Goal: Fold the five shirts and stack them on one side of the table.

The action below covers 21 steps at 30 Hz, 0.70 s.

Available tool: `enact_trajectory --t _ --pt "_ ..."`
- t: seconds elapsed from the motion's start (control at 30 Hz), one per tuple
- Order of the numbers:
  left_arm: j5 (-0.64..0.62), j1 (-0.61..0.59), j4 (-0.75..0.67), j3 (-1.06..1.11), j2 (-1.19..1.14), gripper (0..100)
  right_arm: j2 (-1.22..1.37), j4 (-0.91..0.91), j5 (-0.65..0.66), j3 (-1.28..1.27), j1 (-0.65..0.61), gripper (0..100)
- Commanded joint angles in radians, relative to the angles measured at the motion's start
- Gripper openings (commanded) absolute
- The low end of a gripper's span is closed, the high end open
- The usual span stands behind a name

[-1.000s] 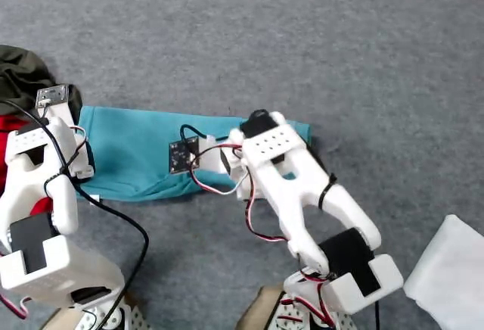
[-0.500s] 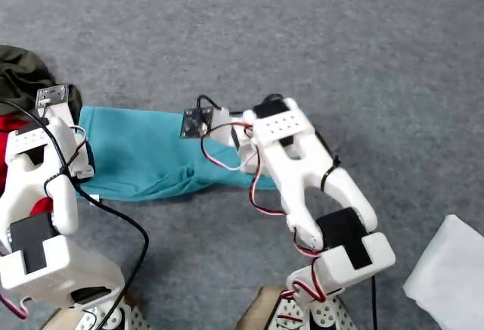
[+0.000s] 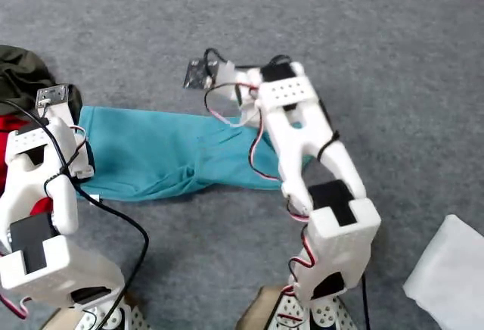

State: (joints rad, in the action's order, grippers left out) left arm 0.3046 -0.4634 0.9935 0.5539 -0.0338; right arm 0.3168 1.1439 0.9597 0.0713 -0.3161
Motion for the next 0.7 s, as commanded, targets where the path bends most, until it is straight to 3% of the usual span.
enact_trajectory --t 0.0,0.2,0.43,0.67 --pt "-0.008 0.009 -0.011 -0.002 0.038 2 -0.027 0.092 -0.014 0.102 0.015 0.9" --pt "-0.008 0.009 -0.011 -0.002 0.038 2 -0.127 0.181 -0.012 0.033 0.013 0.9" --pt "-0.009 0.009 0.002 -0.002 0.047 2 -0.274 0.069 -0.055 -0.272 0.110 0.9" --pt "-0.008 0.043 0.195 -0.094 0.048 2 -0.449 -0.081 -0.087 -0.564 0.285 0.9"
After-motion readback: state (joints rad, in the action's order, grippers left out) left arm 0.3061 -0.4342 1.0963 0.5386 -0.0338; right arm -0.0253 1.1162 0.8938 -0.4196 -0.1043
